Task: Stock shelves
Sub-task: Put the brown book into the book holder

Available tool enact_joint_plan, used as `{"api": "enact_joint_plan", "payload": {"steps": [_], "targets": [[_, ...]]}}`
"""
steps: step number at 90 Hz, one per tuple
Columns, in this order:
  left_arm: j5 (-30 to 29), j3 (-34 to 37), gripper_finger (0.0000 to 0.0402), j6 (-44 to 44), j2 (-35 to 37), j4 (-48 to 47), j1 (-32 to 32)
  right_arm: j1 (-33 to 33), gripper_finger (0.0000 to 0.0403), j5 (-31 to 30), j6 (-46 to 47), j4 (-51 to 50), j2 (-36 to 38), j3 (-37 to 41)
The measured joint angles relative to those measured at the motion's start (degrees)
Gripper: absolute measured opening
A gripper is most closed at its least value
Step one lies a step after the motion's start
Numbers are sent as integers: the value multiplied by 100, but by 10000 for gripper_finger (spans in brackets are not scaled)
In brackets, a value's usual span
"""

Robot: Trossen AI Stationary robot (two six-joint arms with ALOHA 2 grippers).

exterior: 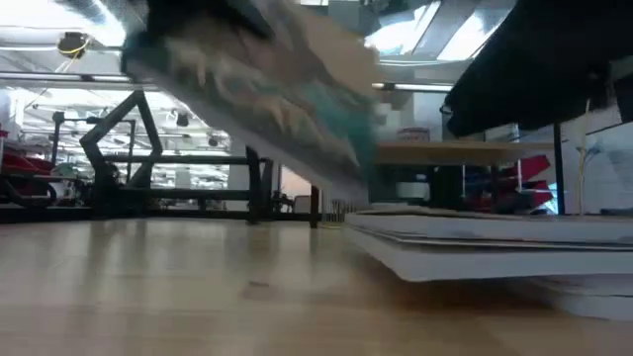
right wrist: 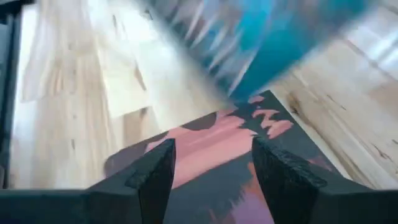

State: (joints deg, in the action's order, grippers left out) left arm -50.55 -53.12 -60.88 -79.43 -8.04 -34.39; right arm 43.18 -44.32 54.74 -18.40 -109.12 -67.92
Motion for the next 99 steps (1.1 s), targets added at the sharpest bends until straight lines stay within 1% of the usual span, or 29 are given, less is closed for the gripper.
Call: {"api": "enact_joint_plan", "payload": {"steps": [5, 10, 17, 26, 30, 34, 50, 58, 63, 69, 75, 83, 92, 99], "targets": [[-630, -135, 2, 183, 389, -294, -210, -2, 198, -80, -18, 24, 0, 0], [-1379, -320, 2, 413, 709, -625, -428, -5, 198, -112, -20, 19, 0, 0], [-2470, -574, 1, 873, 1002, -921, -698, -9, 198, -118, -20, 21, 0, 0], [-3729, -919, 1, 1937, 1208, -953, -869, -9, 198, -127, -20, 21, 2, 0], [-3976, -1105, 1, 2494, 1263, -934, -850, -9, 198, -133, -22, 23, 4, 0], [-3953, -1273, 1, 3023, 1340, -905, -697, -9, 198, -137, -22, 24, 7, 0], [-3957, -1717, 0, 4370, 1469, -901, 249, -9, 198, -162, -22, 25, 9, 0], [-3949, -1738, 0, 4595, 1639, -996, 827, -9, 198, -160, -22, 27, 9, 0], [-3961, -1742, 0, 4530, 1764, -1246, 1157, -9, 198, -145, -22, 27, 11, 0], [-3960, -1746, 0, 4133, 1903, -1703, 1522, -7, 198, -114, -22, 26, 11, 0], [-3822, -1744, 0, 3479, 2054, -2396, 1890, -7, 198, -114, -22, 27, 11, 0], [-3281, -1746, 0, 2352, 2250, -3525, 2446, -7, 198, -113, -22, 25, 11, -1], [-2538, -1746, 0, 810, 2318, -5238, 3168, -7, 198, -114, -22, 25, 11, -2], [-2274, -1654, 0, -186, 2288, -6368, 3629, -7, 198, -115, -22, 29, 13, 18]]}}
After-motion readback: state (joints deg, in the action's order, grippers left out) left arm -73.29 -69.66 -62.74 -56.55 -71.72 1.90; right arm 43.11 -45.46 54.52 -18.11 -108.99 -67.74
